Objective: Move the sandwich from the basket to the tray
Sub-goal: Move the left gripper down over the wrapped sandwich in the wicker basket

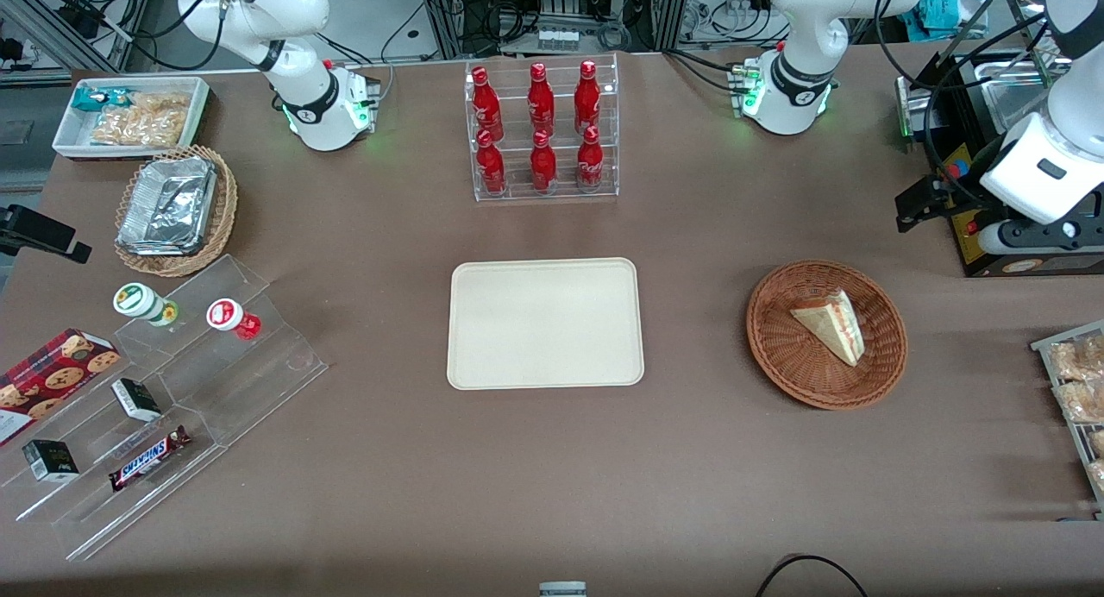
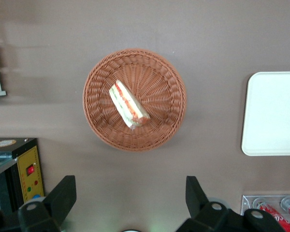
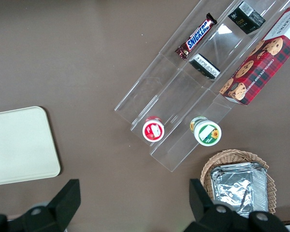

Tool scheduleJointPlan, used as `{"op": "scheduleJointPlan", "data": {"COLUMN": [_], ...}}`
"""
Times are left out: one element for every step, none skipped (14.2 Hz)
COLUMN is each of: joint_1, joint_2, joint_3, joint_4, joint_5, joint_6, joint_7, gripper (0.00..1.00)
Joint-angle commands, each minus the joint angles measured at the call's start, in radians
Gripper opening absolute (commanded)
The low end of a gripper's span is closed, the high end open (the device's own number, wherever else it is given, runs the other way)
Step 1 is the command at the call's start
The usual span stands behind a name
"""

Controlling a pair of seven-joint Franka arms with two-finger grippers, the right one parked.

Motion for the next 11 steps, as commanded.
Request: {"op": "scheduleJointPlan", "data": {"joint_1": [-0.001,-0.001,0.002,0.006,0.008,0.009,0.009,0.009,0.011,0.011,0.014], "joint_2": [-0.001,-0.001,0.008,0.025,0.028,0.025,0.017,0.017,0.020,0.026,0.028], "joint_3": [0.004,0.004,0.004,0.006,0.007,0.007,0.009,0.010,0.010,0.012,0.019], "joint_4": [-0.013,-0.020,-0.037,-0.063,-0.118,-0.172,-0.254,-0.313,-0.373,-0.426,-0.489], "joint_5": [0.007,0.007,0.006,0.004,0.004,0.007,0.007,0.009,0.009,0.007,0.007], "joint_6": [0.005,0.000,0.000,0.001,0.032,0.094,0.172,0.251,0.332,0.412,0.507], "joint_7": [0.016,0.031,0.034,0.033,0.033,0.033,0.033,0.031,0.027,0.027,0.025], "gripper": [1.00,1.00,1.00,1.00,1.00,1.00,1.00,1.00,1.00,1.00,1.00]}}
